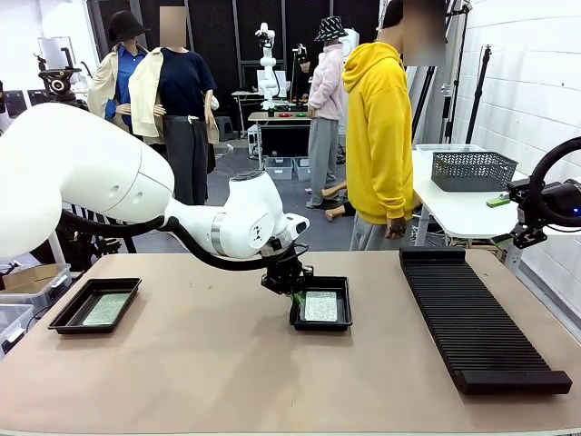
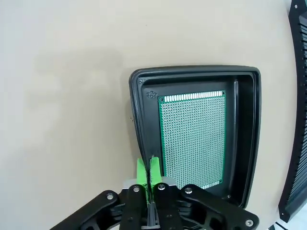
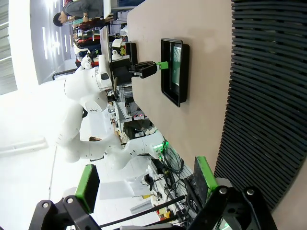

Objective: Inspect and transfer BCBs to ESD trays.
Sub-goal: Pick up the ESD tray and place it on the left side of the table.

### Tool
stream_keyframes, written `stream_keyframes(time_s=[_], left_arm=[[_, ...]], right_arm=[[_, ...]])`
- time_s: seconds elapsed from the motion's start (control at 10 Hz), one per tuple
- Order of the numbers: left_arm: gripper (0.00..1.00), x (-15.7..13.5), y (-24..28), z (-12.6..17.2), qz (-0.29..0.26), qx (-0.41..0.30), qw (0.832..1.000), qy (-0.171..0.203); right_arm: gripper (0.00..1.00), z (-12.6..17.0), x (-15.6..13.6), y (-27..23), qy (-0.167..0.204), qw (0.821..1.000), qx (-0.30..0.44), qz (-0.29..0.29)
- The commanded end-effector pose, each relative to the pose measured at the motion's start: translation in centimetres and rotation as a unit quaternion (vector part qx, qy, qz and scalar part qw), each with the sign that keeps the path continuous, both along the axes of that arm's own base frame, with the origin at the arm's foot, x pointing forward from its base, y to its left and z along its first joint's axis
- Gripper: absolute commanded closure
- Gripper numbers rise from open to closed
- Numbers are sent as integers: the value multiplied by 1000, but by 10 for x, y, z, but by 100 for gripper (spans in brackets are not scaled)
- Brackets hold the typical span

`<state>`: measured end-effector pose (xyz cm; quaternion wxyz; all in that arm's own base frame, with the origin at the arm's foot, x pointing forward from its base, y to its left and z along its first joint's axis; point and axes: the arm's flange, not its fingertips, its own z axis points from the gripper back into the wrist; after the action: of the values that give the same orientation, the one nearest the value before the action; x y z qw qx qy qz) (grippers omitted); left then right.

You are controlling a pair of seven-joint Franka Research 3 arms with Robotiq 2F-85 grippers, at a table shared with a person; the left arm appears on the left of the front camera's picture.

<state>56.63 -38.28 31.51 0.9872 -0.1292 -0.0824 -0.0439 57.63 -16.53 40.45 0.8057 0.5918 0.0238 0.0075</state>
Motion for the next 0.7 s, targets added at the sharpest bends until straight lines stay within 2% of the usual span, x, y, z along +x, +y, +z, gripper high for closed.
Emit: stream_keyframes(time_s=[0.0,0.4,0.6], left_arm=[[100,1,0,1,0,-2,1000,-7],[100,0,0,0,0,0,1000,0],[100,1,27,7,21,-8,1000,-3]], right_arm=[[0,0,-1,1,-4,1000,-2,-3],[0,0,-1,1,-4,1000,-2,-3],[0,0,-1,1,-4,1000,-2,-3]])
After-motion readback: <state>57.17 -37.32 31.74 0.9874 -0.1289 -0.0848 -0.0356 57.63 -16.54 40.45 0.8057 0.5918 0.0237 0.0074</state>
